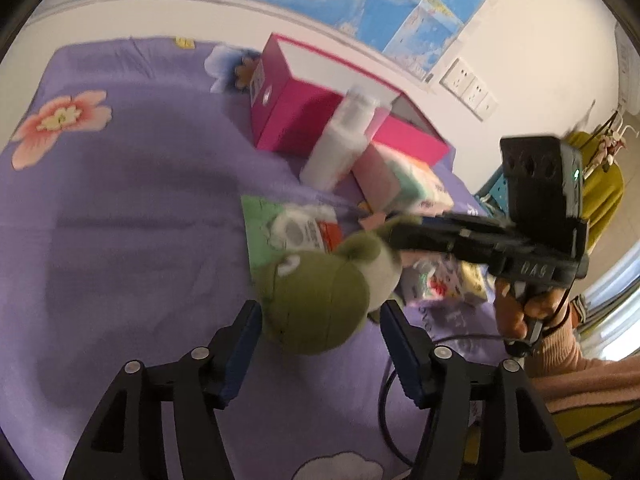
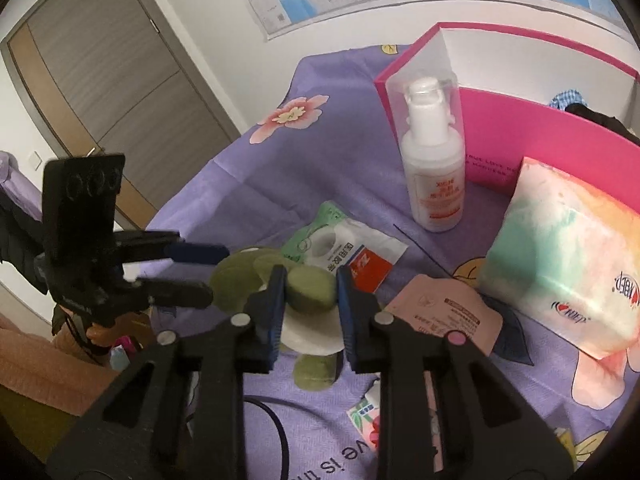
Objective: Organize soft objects
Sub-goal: 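Lift the frog plush with the right tool and carry it over the box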
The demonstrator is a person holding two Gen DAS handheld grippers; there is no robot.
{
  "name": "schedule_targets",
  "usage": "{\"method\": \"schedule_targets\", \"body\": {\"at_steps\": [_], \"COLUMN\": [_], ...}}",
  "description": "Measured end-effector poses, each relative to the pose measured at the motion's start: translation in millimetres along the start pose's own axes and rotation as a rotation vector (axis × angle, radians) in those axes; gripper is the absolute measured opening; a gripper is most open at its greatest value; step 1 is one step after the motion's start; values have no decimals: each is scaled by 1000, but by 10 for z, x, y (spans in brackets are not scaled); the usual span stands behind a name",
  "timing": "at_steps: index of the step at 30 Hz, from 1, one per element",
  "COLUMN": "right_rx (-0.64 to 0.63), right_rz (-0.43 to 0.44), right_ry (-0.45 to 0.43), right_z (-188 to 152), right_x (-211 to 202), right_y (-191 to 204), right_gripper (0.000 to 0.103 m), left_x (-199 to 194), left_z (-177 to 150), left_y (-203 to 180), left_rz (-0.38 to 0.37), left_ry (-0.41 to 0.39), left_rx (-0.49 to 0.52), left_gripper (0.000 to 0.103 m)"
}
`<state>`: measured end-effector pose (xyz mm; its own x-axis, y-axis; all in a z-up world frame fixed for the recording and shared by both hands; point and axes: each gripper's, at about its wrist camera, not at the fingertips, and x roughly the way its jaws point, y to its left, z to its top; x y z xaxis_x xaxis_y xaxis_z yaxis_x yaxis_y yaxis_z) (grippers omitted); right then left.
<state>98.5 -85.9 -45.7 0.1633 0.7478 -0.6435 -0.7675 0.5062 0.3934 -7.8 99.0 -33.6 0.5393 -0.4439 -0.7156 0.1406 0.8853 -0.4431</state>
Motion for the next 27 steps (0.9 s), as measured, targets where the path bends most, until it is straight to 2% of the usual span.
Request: {"method": "schedule_targets", "body": {"at_steps": [4, 7, 17, 27], "right_rx": [28, 35, -7, -77], "right_rz": [20, 20, 44, 18], "right_ry": [-12, -35, -166, -322], "right_z": [-3, 13, 237, 594], "right_x": [-10, -66, -508, -1023], "right_y": [-5, 17, 251, 418], "right_gripper": [26, 26, 26, 26], "left_x": [67, 37, -335, -630], "left_z": [-48, -30, 225, 752], "left_y": [-34, -48, -275, -611], "left_rz": [0, 10, 18, 43], "left_ry": [20, 7, -106, -233], "left_rx": [-2, -4, 76, 219], "left_gripper": [60, 49, 49, 49]}}
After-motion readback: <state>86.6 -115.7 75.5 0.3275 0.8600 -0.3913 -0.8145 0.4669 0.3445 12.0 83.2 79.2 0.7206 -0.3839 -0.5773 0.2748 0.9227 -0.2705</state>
